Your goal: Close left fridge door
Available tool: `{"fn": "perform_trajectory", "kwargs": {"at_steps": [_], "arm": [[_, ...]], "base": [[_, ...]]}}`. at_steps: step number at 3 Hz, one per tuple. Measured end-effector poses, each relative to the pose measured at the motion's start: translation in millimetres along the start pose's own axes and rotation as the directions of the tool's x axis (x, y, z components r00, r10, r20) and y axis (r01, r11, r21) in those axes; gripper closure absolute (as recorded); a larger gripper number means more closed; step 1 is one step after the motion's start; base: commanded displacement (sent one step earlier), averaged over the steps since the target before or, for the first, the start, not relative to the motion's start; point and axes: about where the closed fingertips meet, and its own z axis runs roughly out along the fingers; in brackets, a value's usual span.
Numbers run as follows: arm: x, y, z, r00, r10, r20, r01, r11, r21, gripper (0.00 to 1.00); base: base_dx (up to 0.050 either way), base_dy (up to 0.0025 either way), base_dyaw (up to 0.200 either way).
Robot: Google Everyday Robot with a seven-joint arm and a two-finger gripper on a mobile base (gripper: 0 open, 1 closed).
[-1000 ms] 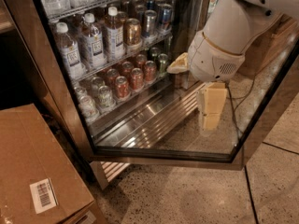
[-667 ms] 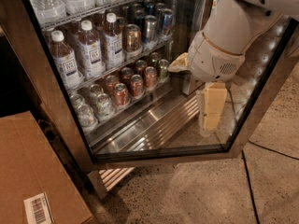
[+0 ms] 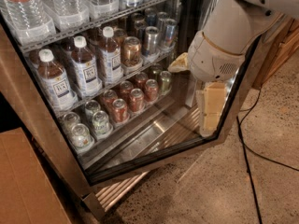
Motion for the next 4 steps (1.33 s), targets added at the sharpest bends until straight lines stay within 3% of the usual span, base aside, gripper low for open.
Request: {"fn": "perform_trajectory", "kwargs": {"at_steps": [2, 3, 4], "arm": [[0.0, 0.0, 0.0, 1.0, 0.0, 0.0, 0.0, 1.0, 0.0, 0.0], [0.0, 0.0, 0.0, 1.0, 0.0, 0.0, 0.0, 1.0, 0.0, 0.0], [0.0, 0.0, 0.0, 1.0, 0.0, 0.0, 0.0, 1.0, 0.0, 0.0]], "base": [[0.05, 0.0, 0.0], [0.041, 0.00231, 0.114], [0.047, -0.00001, 0.0]]}}
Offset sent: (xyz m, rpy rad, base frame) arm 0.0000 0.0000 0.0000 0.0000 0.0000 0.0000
